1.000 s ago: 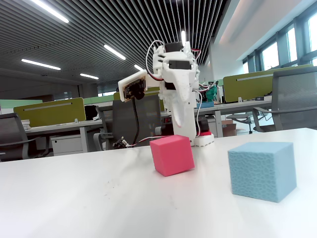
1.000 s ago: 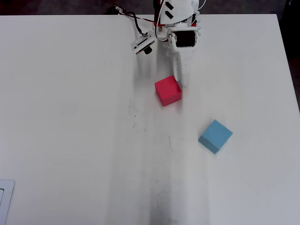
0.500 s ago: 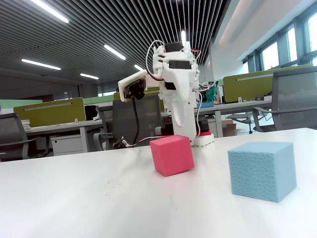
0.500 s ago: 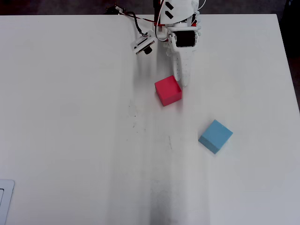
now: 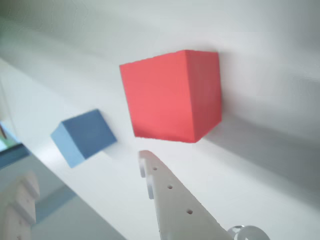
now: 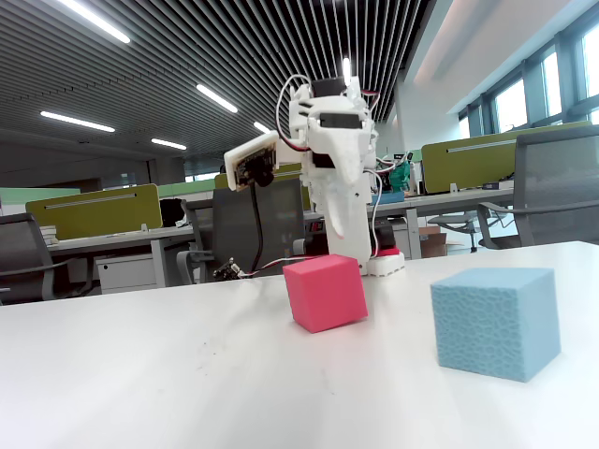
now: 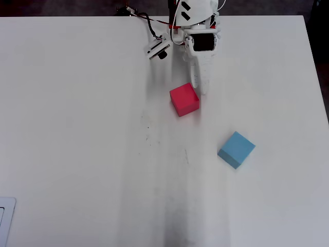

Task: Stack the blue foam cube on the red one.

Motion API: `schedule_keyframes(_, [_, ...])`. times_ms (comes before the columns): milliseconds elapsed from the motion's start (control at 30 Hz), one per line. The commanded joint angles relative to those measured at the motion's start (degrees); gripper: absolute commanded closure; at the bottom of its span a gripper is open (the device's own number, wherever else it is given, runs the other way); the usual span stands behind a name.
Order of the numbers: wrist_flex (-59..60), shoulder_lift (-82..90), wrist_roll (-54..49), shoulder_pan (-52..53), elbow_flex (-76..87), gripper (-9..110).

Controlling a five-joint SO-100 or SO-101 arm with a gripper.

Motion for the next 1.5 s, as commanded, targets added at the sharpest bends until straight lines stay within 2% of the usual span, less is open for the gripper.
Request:
schedule_keyframes(0, [0.26,-8.70,0.09,-0.26,-10.28,74])
schedule_keyframes(233, [2.90,-36.74,0.18,-0.70,-38.32,74])
schedule_keyframes(400, [6.42,-53.70,-0.44,-2.46,-57.13,69])
schedule_keyframes(533, [6.86,-62.75,-2.64,-3.69,-64.78,68])
schedule_keyframes(833, [15.38,-79.01,-7.29,-6.42,-78.57,65])
schedule_keyframes(1133, [16.00,-89.38,-16.61,-6.59,-82.44,65])
schedule_keyframes(1467, [16.61,-100.81,-18.63,-9.40,-88.15,64])
